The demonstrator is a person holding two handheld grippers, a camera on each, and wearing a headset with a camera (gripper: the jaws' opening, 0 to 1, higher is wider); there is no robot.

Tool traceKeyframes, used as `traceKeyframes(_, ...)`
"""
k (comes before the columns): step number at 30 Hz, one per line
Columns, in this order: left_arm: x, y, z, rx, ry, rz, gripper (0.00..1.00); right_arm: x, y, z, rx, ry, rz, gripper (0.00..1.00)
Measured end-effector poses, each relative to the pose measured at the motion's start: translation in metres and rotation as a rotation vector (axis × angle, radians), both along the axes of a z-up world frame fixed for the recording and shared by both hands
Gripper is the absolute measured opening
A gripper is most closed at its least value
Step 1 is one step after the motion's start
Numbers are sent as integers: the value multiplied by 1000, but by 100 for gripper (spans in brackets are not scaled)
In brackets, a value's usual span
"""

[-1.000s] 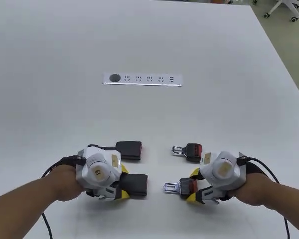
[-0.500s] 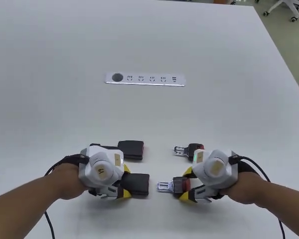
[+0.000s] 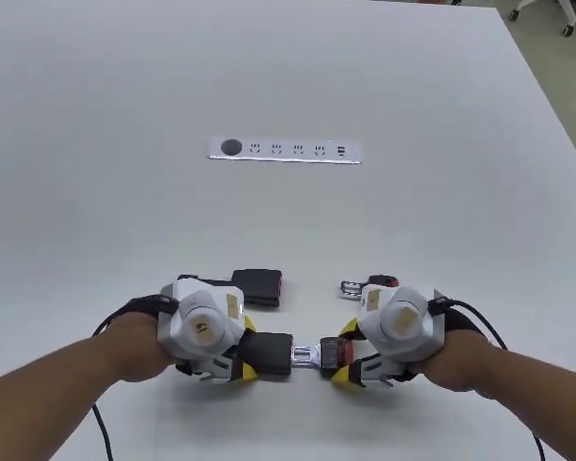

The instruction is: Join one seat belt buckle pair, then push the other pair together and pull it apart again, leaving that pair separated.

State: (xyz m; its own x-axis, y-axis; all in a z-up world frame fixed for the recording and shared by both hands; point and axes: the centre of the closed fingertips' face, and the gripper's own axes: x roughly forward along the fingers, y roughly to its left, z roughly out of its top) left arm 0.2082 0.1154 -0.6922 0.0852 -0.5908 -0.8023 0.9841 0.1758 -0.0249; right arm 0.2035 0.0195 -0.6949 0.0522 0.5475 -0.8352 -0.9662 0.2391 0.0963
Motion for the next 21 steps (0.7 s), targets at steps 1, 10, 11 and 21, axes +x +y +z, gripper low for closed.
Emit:
traceKeyframes(1,0,0,0,0,0,0,35,0,3,0,9,6,-6,34)
traceKeyframes(10,-1,0,1,4,3,7,34,-1,12,2,24,-1,-4,34)
traceKeyframes(11,-1,0,1,6,4,7,34,-1,12,2,25,-2,-4,34)
traceKeyframes(21,-2,-1,1,19,1,-27,33,2,17,1,33,-12,-6,32)
